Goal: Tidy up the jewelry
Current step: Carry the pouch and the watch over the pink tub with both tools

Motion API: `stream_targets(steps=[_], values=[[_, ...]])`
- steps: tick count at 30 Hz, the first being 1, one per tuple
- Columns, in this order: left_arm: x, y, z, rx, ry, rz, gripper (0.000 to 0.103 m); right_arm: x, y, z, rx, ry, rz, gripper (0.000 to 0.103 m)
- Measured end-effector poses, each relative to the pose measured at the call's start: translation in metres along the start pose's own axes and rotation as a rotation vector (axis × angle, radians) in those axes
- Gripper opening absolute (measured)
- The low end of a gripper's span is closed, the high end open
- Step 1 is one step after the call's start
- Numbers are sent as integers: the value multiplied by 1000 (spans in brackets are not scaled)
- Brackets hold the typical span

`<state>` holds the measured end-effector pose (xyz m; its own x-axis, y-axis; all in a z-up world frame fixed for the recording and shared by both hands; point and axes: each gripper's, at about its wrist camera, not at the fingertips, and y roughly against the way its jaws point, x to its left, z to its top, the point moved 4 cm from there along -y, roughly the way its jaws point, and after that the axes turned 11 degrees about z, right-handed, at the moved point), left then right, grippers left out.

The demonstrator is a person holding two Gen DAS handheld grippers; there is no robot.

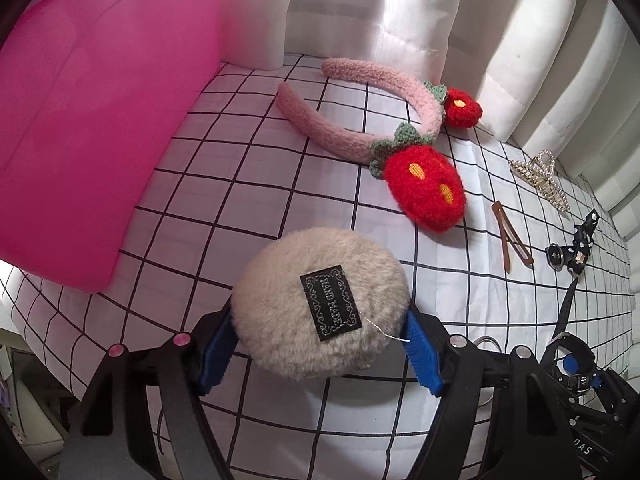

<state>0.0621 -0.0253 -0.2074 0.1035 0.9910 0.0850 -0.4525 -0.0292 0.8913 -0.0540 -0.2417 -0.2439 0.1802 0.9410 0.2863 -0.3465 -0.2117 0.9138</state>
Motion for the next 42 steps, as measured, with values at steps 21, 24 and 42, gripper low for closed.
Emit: stream_targets(steps=[21,24,42], values=[[19,45,19,-62,3,-7,71,12,21,17,-53,38,20,69],[19,51,20,-65,11,-31,71,16,29,21,-70,50,19,69],[60,156,67,-293,98,-58,71,95,104,92,-253,238,82,69]])
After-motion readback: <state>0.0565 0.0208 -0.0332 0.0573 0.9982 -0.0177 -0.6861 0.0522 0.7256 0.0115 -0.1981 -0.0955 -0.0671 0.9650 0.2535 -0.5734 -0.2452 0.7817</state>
